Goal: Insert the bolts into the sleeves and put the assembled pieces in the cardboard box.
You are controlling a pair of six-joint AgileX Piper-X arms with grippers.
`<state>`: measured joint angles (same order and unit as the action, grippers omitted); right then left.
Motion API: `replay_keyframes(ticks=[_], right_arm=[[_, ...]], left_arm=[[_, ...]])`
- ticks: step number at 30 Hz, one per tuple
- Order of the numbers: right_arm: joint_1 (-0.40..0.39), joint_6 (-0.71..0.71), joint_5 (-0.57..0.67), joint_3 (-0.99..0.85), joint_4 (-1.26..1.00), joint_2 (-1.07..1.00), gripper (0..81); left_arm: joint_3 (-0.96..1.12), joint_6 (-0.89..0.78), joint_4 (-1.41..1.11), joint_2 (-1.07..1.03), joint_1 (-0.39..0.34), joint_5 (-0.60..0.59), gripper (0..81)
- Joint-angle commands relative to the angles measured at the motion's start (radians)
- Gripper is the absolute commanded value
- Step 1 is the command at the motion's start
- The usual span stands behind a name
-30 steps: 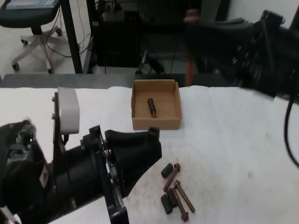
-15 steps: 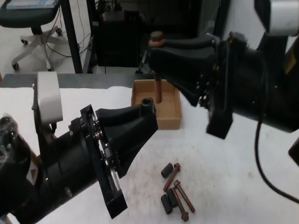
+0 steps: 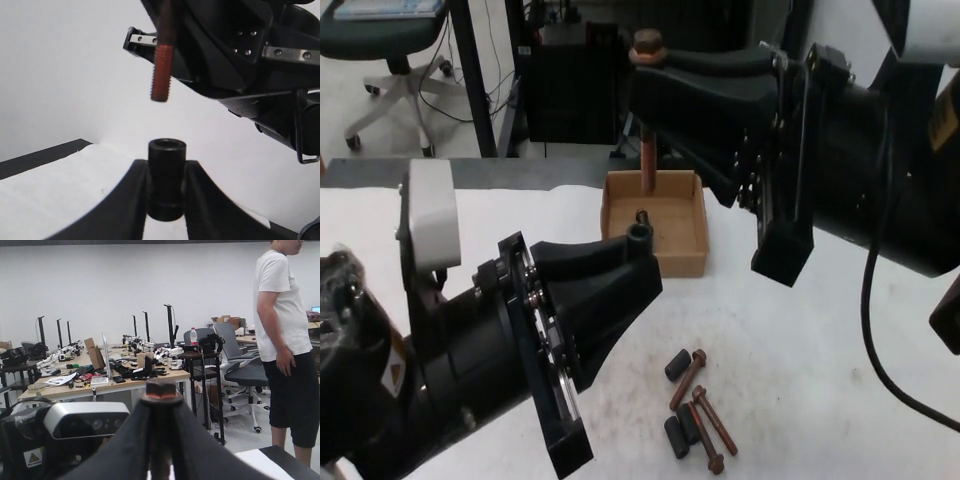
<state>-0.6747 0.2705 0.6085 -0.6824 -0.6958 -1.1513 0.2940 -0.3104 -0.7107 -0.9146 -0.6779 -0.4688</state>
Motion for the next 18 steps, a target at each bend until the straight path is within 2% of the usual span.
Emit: replay_keyframes(ticks=[1,7,18], right_arm=[[-0.002,-0.002,0.001,-0.015,-0.008,0.003,0.8],[-0.005,-0.002,0.042,-0.015,0.067,0.003,0.8],[-0.005,-0.002,0.041,-0.015,0.070,0.003,0.8]], left_arm=[[0.003,-0.004,-0.011,-0.003,-0.001,-0.003,0.2],[0.003,-0.004,-0.011,-0.003,-0.001,0.011,0.2],[0.003,-0.004,-0.008,-0.003,-0.001,0.011,0.2]])
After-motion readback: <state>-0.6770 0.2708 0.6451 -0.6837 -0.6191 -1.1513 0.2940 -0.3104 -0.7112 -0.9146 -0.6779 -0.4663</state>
